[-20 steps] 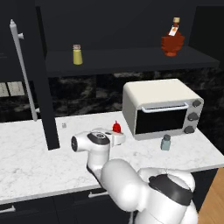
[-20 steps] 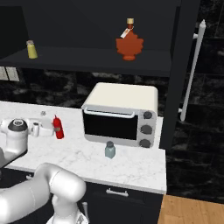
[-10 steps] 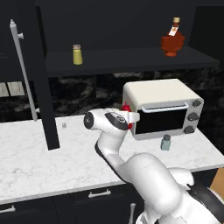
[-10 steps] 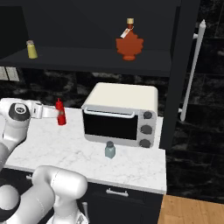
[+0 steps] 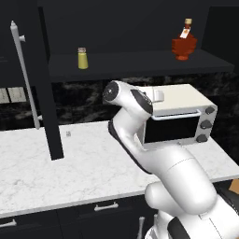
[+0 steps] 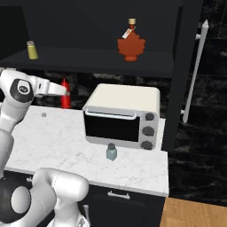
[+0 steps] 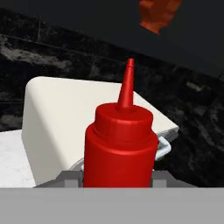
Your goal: Put the shaker and condiment bottle from the counter next to their counterparts in the cabinet.
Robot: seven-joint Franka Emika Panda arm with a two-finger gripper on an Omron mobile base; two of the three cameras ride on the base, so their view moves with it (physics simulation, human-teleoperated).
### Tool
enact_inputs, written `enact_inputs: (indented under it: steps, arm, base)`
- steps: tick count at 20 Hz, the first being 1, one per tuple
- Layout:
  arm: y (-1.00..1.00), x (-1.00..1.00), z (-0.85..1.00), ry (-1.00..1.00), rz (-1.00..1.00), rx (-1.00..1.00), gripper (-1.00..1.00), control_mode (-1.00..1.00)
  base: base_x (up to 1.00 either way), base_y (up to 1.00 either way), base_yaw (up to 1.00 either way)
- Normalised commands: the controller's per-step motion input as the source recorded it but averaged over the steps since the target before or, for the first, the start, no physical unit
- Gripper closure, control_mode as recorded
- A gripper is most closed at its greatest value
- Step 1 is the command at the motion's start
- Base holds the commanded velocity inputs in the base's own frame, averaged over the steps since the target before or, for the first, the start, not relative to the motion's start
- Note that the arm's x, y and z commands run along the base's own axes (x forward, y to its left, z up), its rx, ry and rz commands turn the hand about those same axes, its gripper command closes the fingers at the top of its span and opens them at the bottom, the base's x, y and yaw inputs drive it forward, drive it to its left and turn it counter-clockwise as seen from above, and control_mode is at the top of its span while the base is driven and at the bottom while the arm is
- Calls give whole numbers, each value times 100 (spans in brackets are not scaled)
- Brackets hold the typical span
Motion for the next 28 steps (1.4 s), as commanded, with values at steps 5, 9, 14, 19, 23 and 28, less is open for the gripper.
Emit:
enact_inputs:
  steps: [5, 9, 14, 19, 23, 28]
  arm:
    - [-17, 0, 100, 3, 0, 1, 100, -100]
    - [-20, 0, 89, 0, 7, 0, 100, -100]
    - [0, -1, 17, -7, 21, -10, 100, -100]
    - [-29, 0, 68, -12, 11, 0, 100, -100]
    - [-28, 9, 50, -7, 6, 0, 100, -100]
    - [-20, 56, 2, 0, 7, 3, 100, -100]
  base:
    - [0, 0, 0]
    - [0, 0, 0]
    - [0, 0, 0]
    - [0, 0, 0]
    - [0, 0, 0]
    - [0, 0, 0]
